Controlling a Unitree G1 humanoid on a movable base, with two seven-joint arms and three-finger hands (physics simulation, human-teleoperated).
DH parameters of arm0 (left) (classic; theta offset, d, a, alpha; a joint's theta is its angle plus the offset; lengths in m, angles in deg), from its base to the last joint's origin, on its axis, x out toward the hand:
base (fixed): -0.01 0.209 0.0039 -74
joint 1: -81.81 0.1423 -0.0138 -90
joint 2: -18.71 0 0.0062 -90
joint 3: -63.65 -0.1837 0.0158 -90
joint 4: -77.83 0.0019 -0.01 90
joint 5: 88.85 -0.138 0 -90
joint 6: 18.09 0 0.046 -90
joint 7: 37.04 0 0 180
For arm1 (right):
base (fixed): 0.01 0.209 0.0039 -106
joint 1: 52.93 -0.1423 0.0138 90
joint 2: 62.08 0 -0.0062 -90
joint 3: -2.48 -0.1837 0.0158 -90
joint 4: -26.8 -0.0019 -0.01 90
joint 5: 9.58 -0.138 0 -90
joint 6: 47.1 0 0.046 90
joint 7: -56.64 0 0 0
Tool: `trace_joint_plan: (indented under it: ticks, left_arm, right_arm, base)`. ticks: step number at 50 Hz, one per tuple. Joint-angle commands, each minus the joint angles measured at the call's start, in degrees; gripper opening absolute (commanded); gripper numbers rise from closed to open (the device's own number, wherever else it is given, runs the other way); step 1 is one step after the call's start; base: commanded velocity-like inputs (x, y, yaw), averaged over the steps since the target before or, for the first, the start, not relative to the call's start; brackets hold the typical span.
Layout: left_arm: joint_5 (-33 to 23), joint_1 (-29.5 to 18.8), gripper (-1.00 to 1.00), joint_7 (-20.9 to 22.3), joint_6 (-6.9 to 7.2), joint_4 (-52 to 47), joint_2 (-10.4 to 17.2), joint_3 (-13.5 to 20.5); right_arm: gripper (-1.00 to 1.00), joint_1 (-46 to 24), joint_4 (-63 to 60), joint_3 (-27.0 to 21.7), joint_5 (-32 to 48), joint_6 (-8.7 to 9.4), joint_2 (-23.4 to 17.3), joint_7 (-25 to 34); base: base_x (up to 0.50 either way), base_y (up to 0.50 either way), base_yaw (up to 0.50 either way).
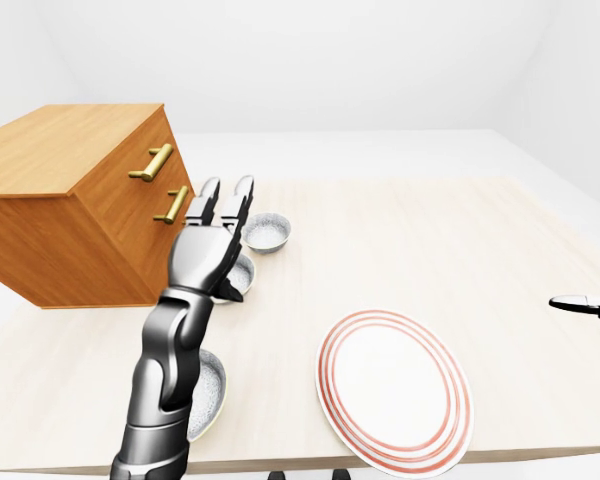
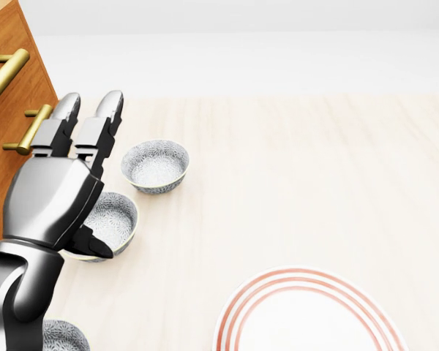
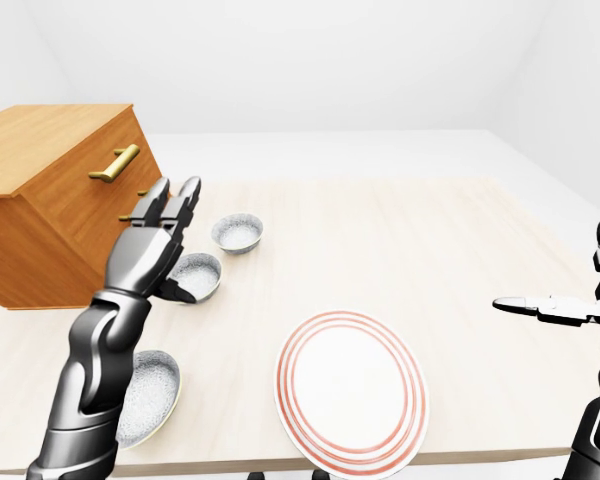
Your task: Put the bowl in the middle on the plate.
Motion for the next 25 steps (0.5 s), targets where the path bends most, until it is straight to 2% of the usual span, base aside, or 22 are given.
trace_joint_plan:
  ticks: [1, 10, 14, 18, 25]
  left_arm:
    - [-8.4, -1.3, 1.00, 3.2, 0.00, -2.3, 0.1, -0.8]
    - [-13.3, -1.0, 1.00, 3.8, 0.00, 0.5, 0.8, -1.0]
    - [-10.5, -1.0, 1.00, 5.1, 0.00, 1.1, -0.6, -0.8]
    - [-12.5, -1.1, 1.00, 3.4, 0.00, 2.9, 0.2, -1.3]
    - [-13.5, -0.2, 1.00, 2.4, 0.00, 4.0, -0.6, -2.0]
  right_arm:
    - [1.00, 0.0, 0.4, 0.1, 0.0, 0.00, 0.0, -0.1]
    - [1.00, -0.1, 0.7, 0.3, 0.1, 0.00, -0.1, -0.3]
    - [1.00, -0.1, 0.7, 0.2, 0.0, 0.00, -0.1, -0.2]
    - [1.00, -0.2, 0.6, 0.2, 0.0, 0.00, -0.1, -0.2]
    - [1.00, -0.1, 0.7, 0.2, 0.0, 0.00, -0.2, -0.3]
  base:
    - [0.00, 0.00, 0.00]
    - [0.00, 0.00, 0.00]
    - [0.00, 0.00, 0.00]
    - [0.00, 0.00, 0.00]
    - [0.00, 0.00, 0.00]
